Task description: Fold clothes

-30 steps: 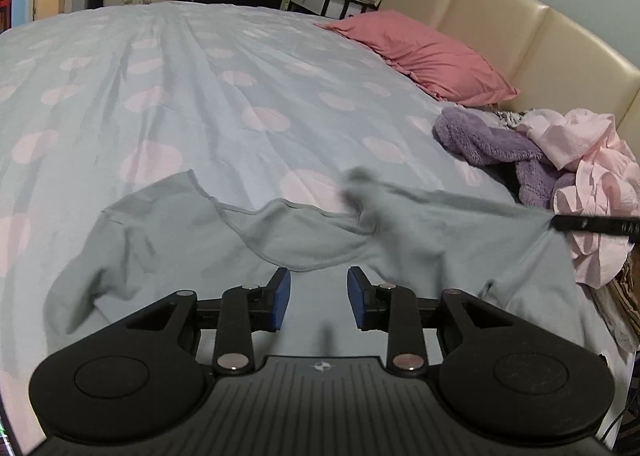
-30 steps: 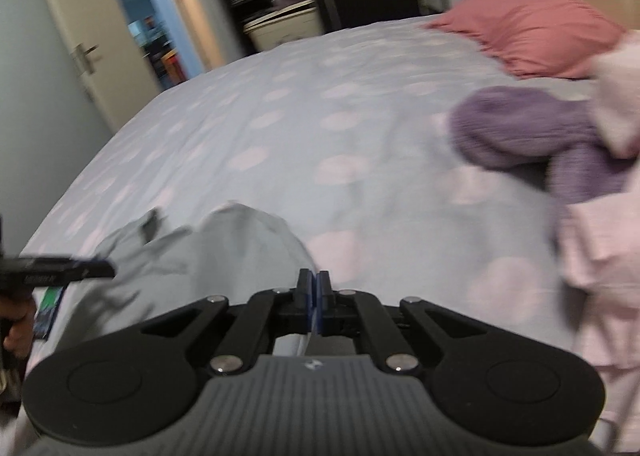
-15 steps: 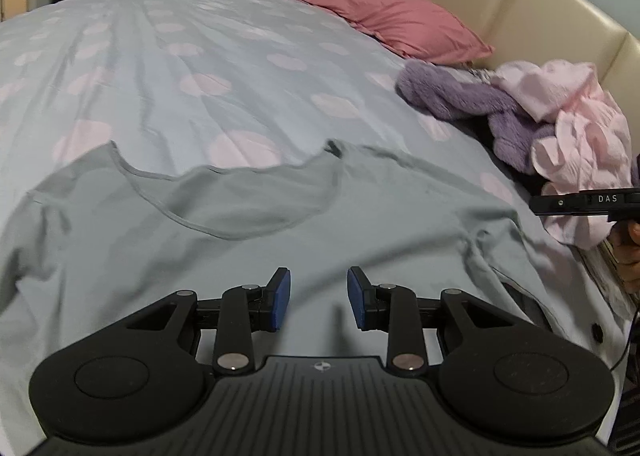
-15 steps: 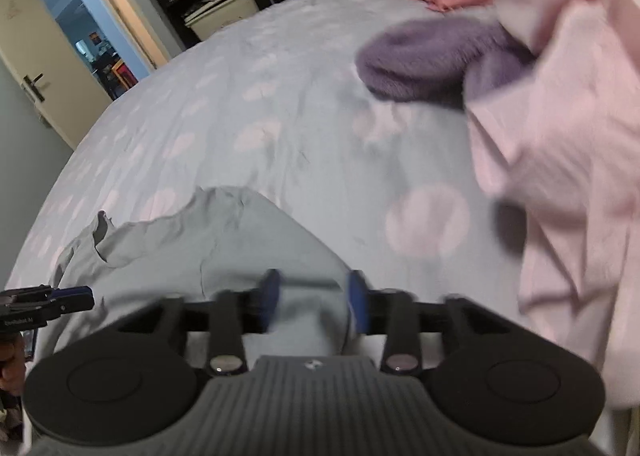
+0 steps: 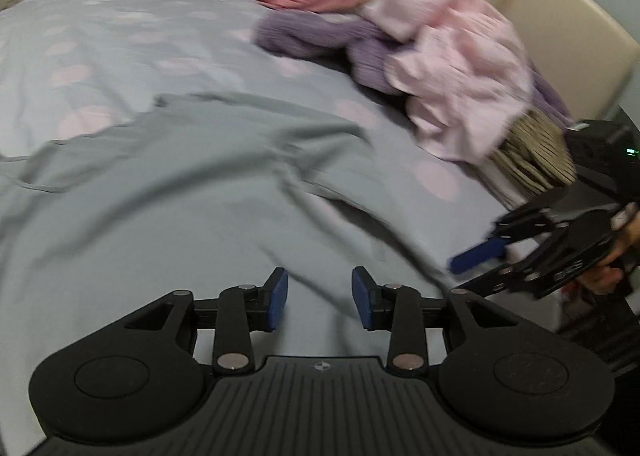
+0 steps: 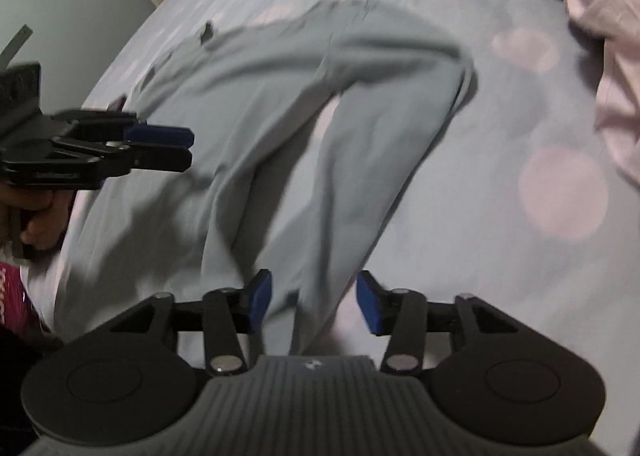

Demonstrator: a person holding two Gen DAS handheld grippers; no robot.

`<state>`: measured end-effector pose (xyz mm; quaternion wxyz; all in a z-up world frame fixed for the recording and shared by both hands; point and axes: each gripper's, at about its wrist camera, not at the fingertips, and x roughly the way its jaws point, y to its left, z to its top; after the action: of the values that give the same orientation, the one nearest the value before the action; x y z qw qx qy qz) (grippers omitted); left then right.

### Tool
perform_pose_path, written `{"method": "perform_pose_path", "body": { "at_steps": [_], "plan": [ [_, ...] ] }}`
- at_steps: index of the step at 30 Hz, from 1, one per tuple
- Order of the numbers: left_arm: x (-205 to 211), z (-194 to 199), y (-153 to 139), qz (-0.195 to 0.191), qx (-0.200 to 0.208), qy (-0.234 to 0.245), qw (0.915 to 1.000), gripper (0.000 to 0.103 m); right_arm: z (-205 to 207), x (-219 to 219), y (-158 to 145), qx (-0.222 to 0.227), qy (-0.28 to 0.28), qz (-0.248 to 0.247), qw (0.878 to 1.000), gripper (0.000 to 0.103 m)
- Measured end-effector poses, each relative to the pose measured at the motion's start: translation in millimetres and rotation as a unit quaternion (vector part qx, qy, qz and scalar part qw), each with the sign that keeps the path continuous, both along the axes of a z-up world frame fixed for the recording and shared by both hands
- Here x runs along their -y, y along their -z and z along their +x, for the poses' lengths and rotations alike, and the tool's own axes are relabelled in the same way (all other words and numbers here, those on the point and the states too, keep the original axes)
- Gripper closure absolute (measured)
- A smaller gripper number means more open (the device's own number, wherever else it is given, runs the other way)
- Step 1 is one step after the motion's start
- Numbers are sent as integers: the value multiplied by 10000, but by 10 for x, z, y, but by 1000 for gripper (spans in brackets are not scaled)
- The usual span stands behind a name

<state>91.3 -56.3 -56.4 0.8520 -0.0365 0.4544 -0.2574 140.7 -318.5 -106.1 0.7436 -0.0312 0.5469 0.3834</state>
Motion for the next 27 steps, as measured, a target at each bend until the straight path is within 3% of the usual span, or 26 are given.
{"method": "perform_pose_path", "body": {
  "at_steps": [2, 5, 6, 10, 13, 20, 25, 27],
  "plan": [
    [121, -126, -64, 116, -114, 154, 9997, 68, -92, -83, 101, 132, -105, -558, 9983, 65],
    [189, -348, -217, 227, -292, 119, 9992, 68, -161, -118, 38, 40, -28, -704, 9975, 80],
    [198, -426, -275, 209, -368, 65, 9991, 68, -183, -129, 14, 6, 1, -744, 9972, 96],
    [214, -817, -525, 36, -542, -160, 9984, 66, -247, 25, -315, 183, 317, -727, 9967, 99],
    [315, -1076, -630, -11, -243, -226, 9994, 61, -295, 144, -566, 321, 557, -710, 9954, 99],
    [1016, -1204, -397, -150, 16, 177, 9997, 60, -422, 380, -999, 578, 1163, -454, 9905, 99],
    [1544, -1310, -275, 634, 673, -24, 9957, 53, -403, 483, -971, 459, 1445, -226, 9882, 98],
    [1656, -1280, -215, 693, 762, -9, 9947, 53, -397, 482, -991, 440, 1410, -150, 9889, 98]
  ]
}}
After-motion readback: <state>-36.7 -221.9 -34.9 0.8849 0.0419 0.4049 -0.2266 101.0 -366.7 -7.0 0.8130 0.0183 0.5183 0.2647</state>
